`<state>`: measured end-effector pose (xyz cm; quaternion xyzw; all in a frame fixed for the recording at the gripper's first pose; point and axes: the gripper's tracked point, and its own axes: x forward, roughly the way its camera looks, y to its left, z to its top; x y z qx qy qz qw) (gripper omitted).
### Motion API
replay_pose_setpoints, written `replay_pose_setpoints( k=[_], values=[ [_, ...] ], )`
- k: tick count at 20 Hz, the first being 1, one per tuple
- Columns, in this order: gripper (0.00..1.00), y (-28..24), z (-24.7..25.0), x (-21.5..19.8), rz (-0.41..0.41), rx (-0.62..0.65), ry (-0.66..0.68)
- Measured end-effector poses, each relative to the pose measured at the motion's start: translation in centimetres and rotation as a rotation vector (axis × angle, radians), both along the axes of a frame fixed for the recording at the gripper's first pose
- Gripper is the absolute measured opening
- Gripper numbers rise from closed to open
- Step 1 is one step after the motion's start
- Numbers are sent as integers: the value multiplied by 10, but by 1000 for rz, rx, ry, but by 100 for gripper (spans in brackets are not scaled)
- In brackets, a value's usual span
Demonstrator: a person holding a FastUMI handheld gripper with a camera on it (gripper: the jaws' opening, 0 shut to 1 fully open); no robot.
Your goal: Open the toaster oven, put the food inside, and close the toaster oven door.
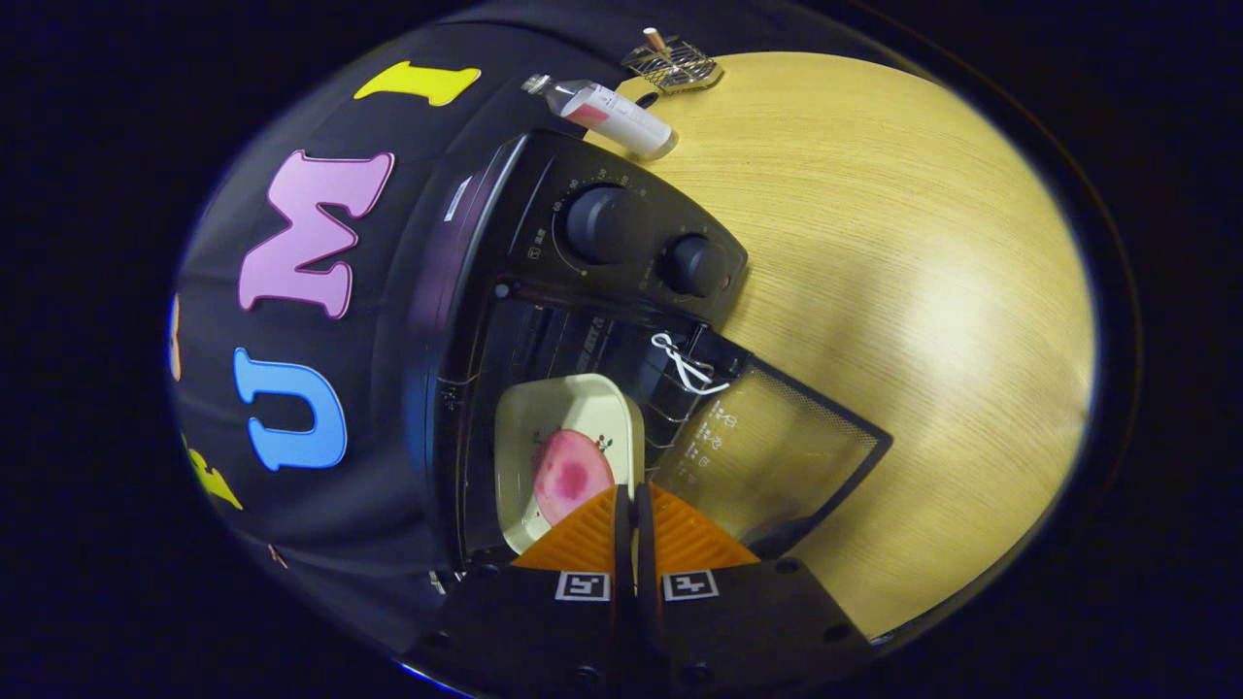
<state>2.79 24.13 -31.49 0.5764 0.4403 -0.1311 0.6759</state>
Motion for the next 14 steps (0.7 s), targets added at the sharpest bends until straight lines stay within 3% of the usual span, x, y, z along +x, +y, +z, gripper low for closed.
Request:
replay_pose_setpoints(
  k=[5,14],
  values=[
    [5,0,-19,11,-176,9,70],
    [6,17,-24,37,-282,4,71]
  ],
)
